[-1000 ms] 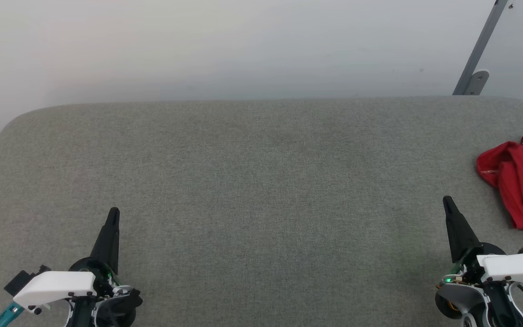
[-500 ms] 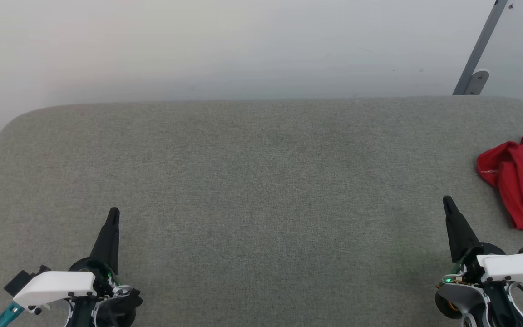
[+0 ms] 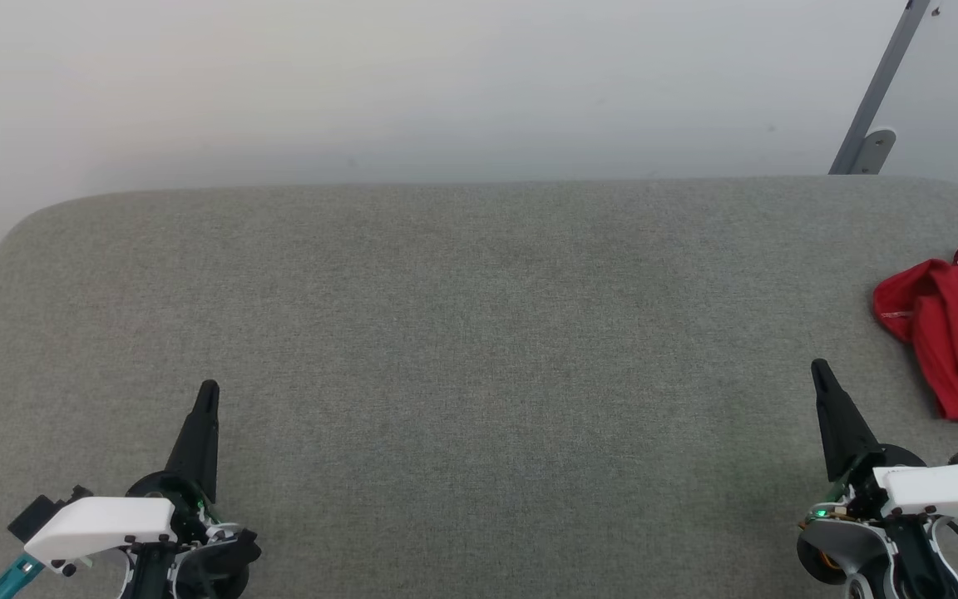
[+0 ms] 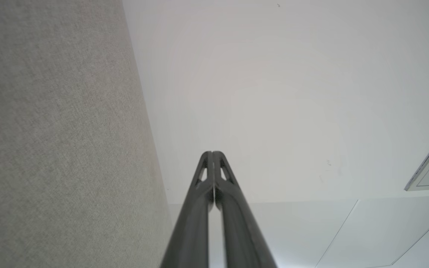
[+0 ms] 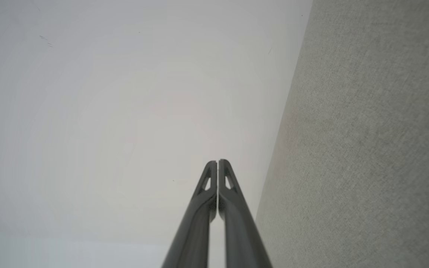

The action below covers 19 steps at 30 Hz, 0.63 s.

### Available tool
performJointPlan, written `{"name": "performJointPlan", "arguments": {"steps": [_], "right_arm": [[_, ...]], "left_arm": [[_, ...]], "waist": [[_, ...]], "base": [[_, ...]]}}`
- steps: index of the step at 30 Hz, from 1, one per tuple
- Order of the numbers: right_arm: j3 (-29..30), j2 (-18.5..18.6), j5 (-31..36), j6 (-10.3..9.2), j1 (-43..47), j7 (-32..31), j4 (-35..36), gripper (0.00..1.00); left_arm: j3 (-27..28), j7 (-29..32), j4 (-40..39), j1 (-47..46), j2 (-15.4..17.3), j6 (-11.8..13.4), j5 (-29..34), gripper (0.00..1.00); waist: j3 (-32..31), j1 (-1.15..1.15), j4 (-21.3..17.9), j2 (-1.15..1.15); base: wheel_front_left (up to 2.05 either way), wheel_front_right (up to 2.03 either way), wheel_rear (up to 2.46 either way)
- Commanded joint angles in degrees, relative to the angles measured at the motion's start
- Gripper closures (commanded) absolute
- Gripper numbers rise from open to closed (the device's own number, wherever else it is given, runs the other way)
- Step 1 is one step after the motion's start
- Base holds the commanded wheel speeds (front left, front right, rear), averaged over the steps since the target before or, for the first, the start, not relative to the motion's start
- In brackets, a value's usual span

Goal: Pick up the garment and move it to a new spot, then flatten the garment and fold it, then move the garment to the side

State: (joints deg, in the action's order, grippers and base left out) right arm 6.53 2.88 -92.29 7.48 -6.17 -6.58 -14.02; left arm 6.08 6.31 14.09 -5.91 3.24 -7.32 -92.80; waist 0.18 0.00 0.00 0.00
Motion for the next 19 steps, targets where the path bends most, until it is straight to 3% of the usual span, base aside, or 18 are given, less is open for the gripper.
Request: {"name": "performJointPlan", "arguments": {"steps": [1,19], "right_arm": [[0.0,-0.1,-0.2,0.02,-0.2,-0.1,-0.1,1.00],[0.0,-0.1,-0.2,0.01,-0.2,-0.1,-0.1,1.00]], "left_arm": [[0.2,0.1,0.0,-0.7,-0.1,-0.3,0.2,1.00],[0.3,0.2,0.0,-0.7,-0.2,-0.3,0.3,1.00]], "waist": [[0.0,0.00,0.0,0.00],[0.0,0.00,0.0,0.00]], "base": [[0.00,0.00,0.00],[0.00,0.00,0.00]]}}
